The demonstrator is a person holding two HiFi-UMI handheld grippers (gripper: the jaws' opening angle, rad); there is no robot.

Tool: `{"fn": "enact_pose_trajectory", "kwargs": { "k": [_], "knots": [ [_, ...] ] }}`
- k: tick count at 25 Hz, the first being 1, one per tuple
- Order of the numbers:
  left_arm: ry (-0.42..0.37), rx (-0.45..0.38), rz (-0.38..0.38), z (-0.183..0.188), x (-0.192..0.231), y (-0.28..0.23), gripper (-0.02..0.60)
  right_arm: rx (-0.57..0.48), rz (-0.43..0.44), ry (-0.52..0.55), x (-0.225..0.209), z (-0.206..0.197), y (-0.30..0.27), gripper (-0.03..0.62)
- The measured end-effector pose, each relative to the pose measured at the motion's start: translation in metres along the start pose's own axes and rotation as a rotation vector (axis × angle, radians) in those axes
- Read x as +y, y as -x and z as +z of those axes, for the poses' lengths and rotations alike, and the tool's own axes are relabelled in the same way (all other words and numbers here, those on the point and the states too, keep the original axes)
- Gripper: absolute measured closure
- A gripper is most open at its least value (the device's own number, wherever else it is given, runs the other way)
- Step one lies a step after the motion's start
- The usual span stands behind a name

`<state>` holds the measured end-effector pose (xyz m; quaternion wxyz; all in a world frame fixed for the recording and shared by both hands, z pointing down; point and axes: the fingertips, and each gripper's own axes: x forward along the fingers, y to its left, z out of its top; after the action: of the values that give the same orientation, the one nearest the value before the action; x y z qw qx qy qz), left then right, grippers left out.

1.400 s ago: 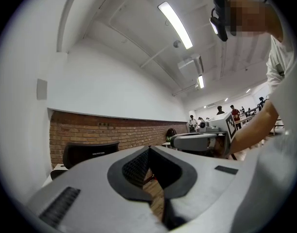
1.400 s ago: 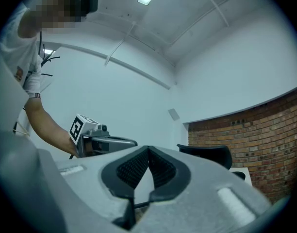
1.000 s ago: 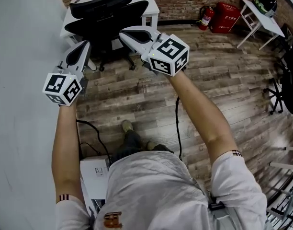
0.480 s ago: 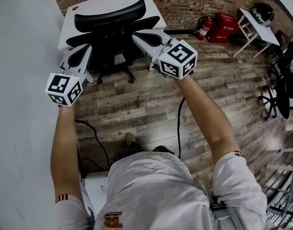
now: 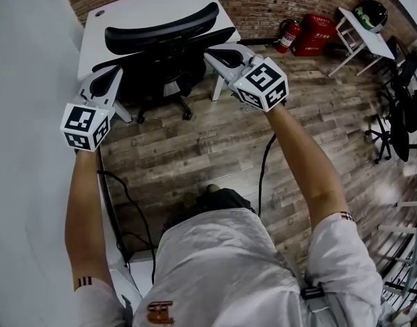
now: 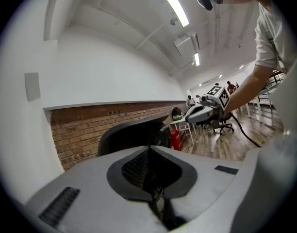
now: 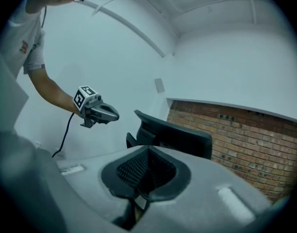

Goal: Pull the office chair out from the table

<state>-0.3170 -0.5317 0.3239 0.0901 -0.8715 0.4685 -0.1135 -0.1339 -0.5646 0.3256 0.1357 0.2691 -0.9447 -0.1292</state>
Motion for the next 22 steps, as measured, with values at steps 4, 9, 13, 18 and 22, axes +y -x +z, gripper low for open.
{"fn": "enact_pose_trajectory", "kwargs": {
  "k": [4, 9, 13, 18, 22],
  "knots": [
    [-0.038, 0.062, -0.002, -0.021, 0.018, -0.01, 0.577, 0.059, 0.006, 0.032, -0.019, -0.017, -0.011, 0.563],
    [-0.114, 0.153, 0.017, -0.04, 0.041, -0.02, 0.565, 0.126, 0.025, 0.083, -0.042, -0.039, -0.023, 0.533],
    [-0.183, 0.248, 0.029, -0.057, 0.058, -0.026, 0.507, 0.193, 0.035, 0.127, -0.064, -0.062, -0.027, 0.501],
    [-0.235, 0.345, 0.025, -0.072, 0.077, -0.033, 0.445, 0.242, 0.036, 0.144, -0.097, -0.075, -0.033, 0.478],
    [-0.295, 0.418, -0.003, -0.087, 0.086, -0.041, 0.413, 0.285, 0.055, 0.191, -0.114, -0.085, -0.041, 0.461]
  ]
}}
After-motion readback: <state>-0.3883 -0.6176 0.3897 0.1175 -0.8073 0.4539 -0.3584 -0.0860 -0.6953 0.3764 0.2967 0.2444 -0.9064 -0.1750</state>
